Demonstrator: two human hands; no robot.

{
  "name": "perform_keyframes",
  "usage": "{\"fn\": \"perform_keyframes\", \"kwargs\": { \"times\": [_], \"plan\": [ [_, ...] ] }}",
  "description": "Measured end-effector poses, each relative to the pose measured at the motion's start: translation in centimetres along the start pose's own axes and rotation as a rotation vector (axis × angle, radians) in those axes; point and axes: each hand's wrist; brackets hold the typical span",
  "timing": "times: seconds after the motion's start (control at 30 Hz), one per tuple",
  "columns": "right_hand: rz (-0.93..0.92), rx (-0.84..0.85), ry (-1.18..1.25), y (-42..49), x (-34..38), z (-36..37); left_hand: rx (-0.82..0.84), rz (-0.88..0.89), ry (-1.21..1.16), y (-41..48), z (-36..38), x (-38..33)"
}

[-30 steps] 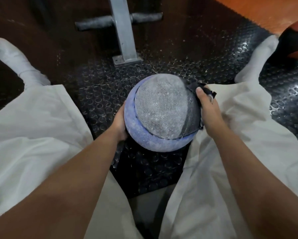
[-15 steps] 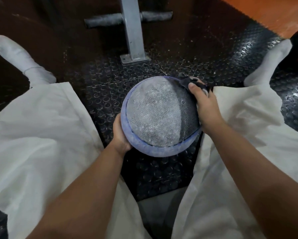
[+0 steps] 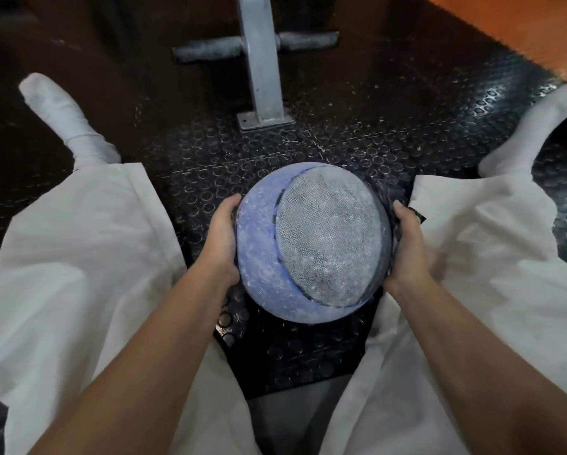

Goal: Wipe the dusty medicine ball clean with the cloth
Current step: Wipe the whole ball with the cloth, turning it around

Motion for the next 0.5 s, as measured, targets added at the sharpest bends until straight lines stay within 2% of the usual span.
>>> {"fn": "perform_keyframes", "kwargs": {
  "times": [0.13, 0.23, 0.37, 0.5],
  "plan": [
    [0.03, 0.017, -0.058, -0.2, -0.8, 1.4, -0.065, 0.028, 0.052, 0.2, -1.2, -1.7],
    [-0.033, 0.012, -0.127, -0.7, -0.9, 2.7, -0.102, 0.054, 0.109, 0.6, -2.9, -2.0],
    [-0.221, -0.032, -0.211, -2.1, -0.4, 3.5, -0.175, 0.056, 0.199, 0.5, -4.2, -2.8],
    [-0.488, 0.078, -0.366, -3.6, -0.3, 4.5, -0.28, 0.16, 0.375, 0.5, -4.2, -4.2]
  ]
}}
Point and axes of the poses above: each hand's wrist, its own y-axis towards the middle knuckle, its own z-axis out of the palm, x = y × z, and after that the axes turned 9 degrees about -x, right-handed
